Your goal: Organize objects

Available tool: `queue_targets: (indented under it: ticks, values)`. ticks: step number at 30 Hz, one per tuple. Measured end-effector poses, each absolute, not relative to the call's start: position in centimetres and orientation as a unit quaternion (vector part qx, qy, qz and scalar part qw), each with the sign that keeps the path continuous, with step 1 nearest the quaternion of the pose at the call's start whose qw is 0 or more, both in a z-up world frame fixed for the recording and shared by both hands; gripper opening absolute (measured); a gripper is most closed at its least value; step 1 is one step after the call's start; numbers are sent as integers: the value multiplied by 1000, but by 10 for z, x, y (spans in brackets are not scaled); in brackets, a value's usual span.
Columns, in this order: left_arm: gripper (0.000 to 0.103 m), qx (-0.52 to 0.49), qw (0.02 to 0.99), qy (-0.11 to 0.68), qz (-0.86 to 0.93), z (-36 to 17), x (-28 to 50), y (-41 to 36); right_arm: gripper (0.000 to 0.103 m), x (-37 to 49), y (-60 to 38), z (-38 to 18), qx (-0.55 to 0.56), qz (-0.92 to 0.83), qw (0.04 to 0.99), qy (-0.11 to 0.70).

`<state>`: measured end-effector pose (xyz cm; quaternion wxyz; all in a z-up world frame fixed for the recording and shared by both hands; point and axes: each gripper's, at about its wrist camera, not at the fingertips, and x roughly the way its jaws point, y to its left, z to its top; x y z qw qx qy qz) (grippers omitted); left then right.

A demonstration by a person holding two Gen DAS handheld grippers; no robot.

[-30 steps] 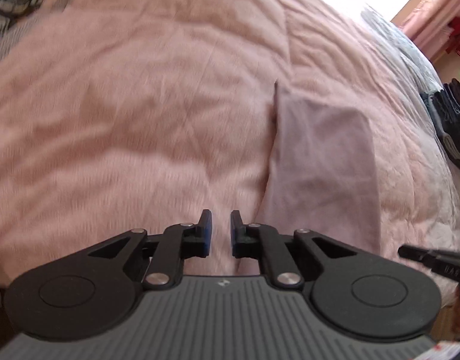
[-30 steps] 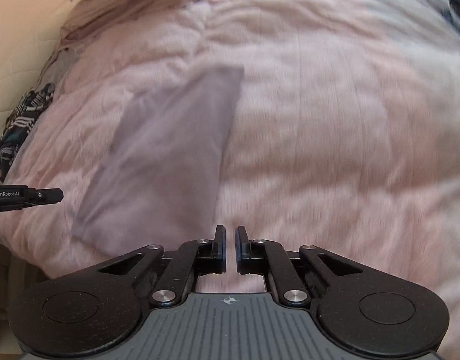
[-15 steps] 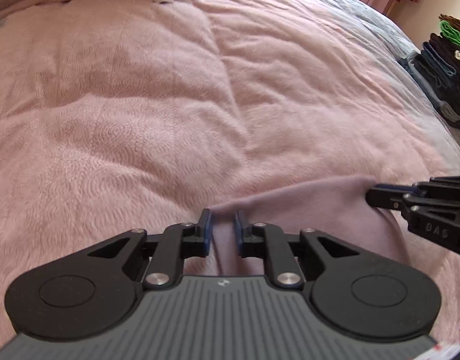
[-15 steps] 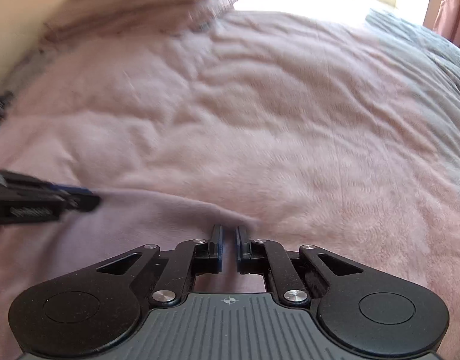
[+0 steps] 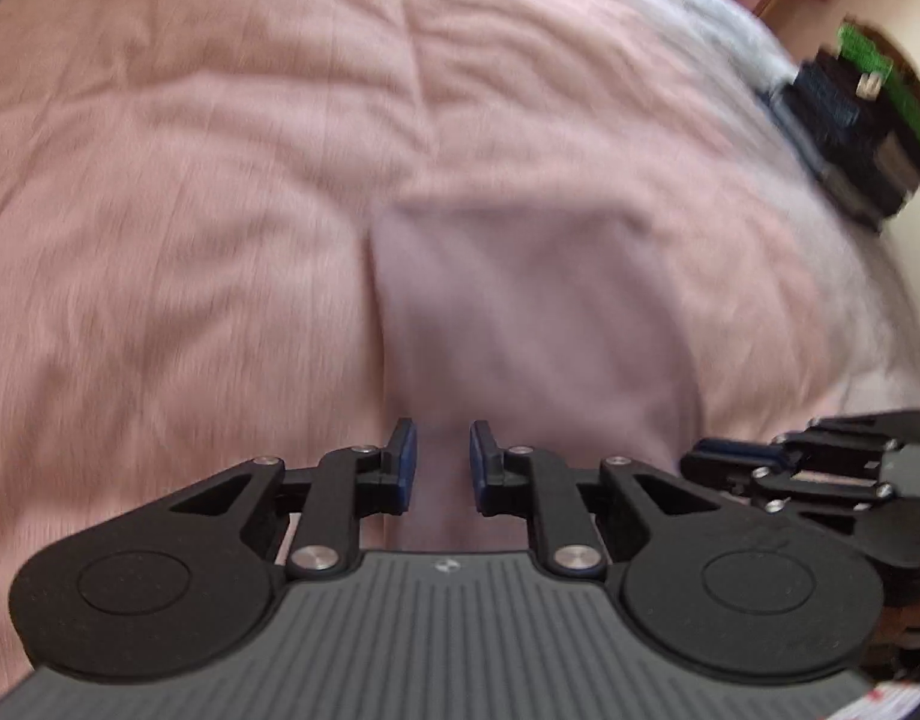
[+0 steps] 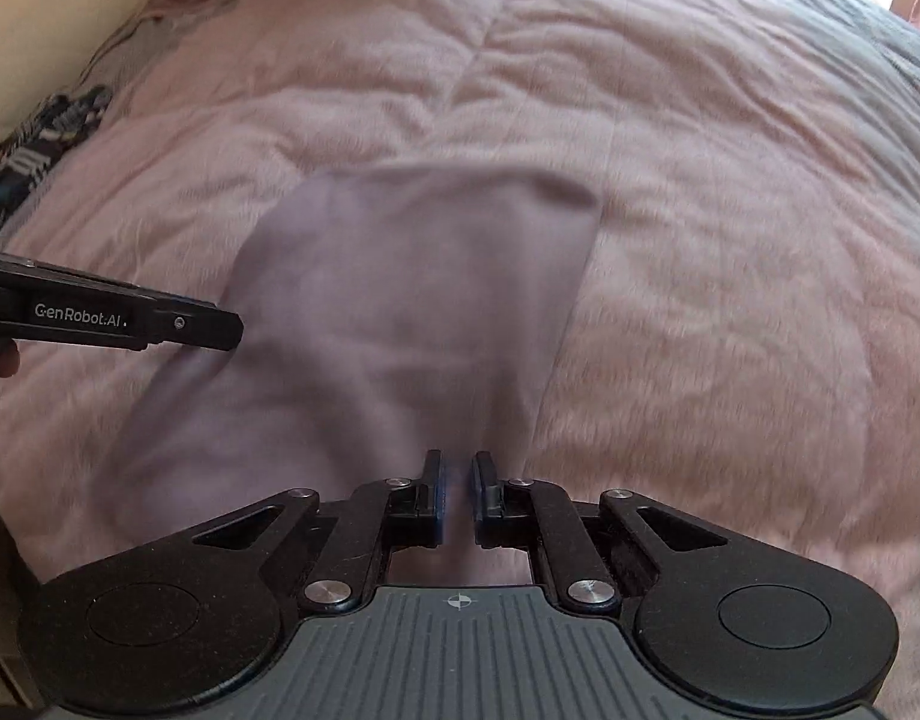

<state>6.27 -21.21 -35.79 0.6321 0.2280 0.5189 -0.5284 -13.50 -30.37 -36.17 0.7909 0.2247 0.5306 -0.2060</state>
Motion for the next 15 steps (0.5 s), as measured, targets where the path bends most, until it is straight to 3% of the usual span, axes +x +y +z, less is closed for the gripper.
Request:
queue_targets:
  ticks: [9,10,11,12,13,15]
  values:
    - [14,230,678,552,-428,-330,21,-122,7,-210,-266,-342,232,-151,773,571]
    - [14,229,681,553,-422,-322,13,-117,17,-217,-266,-333,228,-154,775,569]
    - [16,225,687,551,-417,-309,3,-111,36,-224,-267,-322,224,-162,777,566]
    - [18,222,691,550,-414,-299,-5,-107,45,-232,-270,-308,227,-169,781,556]
    - [22,218,694,547,-413,-284,-17,-103,51,-240,-271,-293,236,-172,789,541]
    - [30,213,704,534,-418,-257,-38,-97,52,-259,-277,-262,264,-174,802,507]
